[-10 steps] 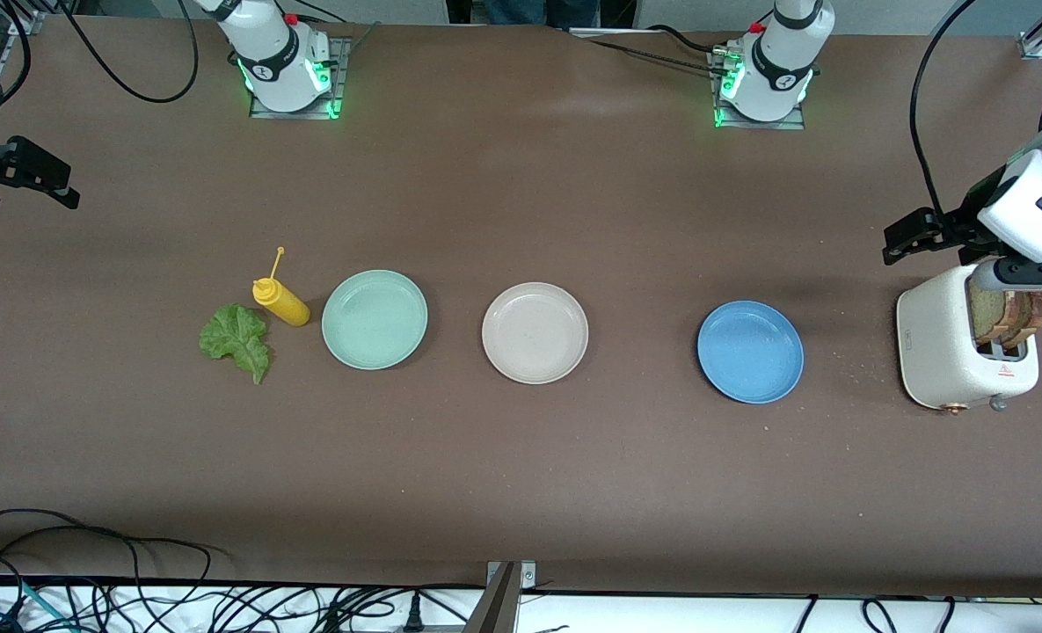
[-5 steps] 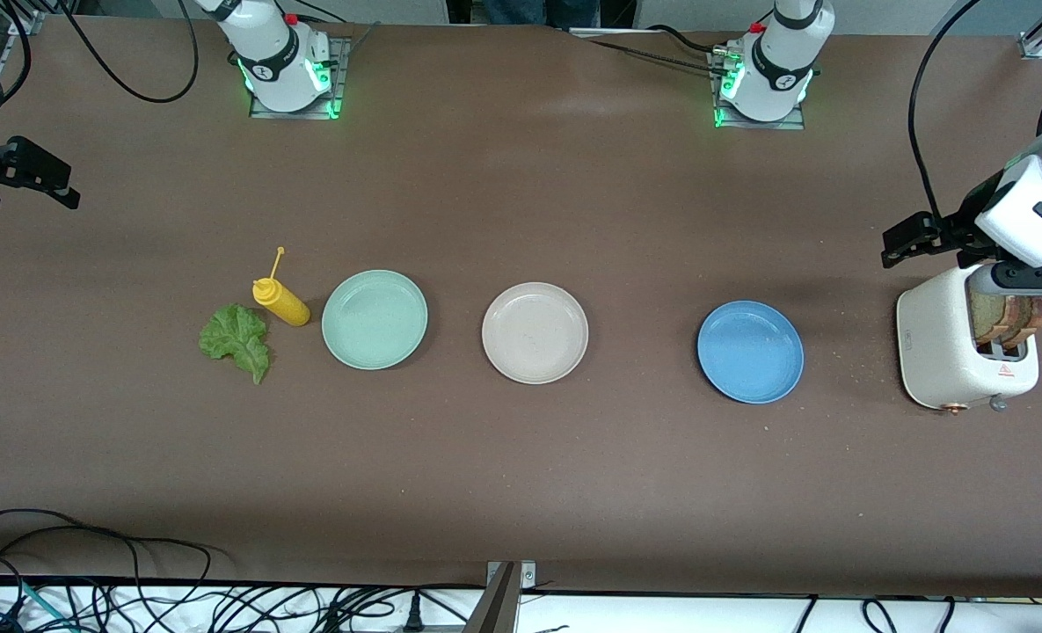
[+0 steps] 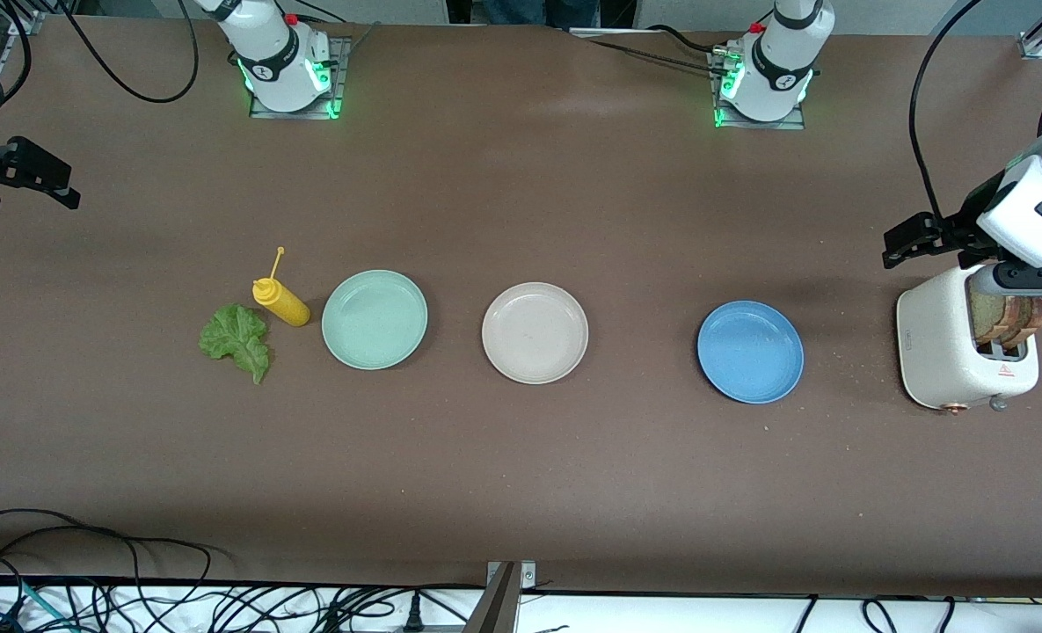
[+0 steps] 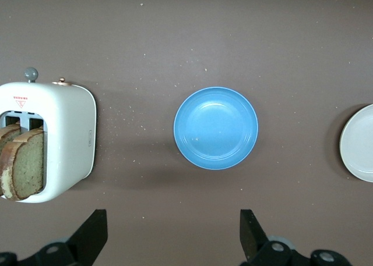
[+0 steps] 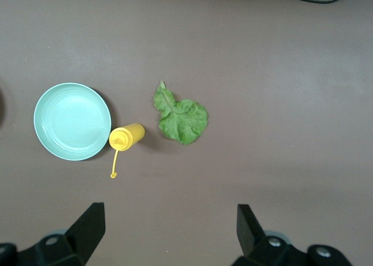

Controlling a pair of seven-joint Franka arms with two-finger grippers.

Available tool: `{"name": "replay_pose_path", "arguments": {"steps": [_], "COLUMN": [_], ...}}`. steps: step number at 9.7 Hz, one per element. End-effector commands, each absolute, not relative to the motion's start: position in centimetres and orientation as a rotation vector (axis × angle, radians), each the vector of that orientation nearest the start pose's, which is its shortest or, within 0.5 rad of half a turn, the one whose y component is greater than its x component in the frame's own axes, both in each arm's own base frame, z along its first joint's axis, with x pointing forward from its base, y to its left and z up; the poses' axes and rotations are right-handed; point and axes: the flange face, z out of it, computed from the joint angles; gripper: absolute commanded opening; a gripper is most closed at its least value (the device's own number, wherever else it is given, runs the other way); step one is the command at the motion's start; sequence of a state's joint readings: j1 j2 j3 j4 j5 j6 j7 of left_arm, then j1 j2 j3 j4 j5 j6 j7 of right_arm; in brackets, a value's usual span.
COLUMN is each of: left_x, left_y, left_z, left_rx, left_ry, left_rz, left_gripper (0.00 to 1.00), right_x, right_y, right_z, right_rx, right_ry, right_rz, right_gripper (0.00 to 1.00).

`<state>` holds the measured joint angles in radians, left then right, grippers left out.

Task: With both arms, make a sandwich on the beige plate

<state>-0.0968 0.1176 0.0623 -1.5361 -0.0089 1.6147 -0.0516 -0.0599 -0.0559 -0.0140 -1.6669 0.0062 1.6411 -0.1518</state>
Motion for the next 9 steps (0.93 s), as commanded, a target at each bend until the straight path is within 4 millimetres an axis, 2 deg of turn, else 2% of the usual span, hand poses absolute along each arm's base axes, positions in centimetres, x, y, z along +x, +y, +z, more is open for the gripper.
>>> {"name": "replay_pose_path", "arguments": {"steps": [1, 9], "left_x": [59.82, 59.41], "left_y": [-2.04, -1.94], "left_z": [57.7, 58.22], "left_rx": [-3.129, -3.123], "left_ry": [-0.004, -0.001], "left_rz": [0.054, 0.059], "left_gripper": [1.0, 1.0], "right_x": [54.41, 54.41], "right_y": [-3.71, -3.71], "right_z": [62.12, 62.12], "right_rx": [-3.136, -3.136], "right_ry": [-0.108, -0.11], "right_rz": [-0.042, -0.042], "right_gripper": [1.0, 1.0]}}
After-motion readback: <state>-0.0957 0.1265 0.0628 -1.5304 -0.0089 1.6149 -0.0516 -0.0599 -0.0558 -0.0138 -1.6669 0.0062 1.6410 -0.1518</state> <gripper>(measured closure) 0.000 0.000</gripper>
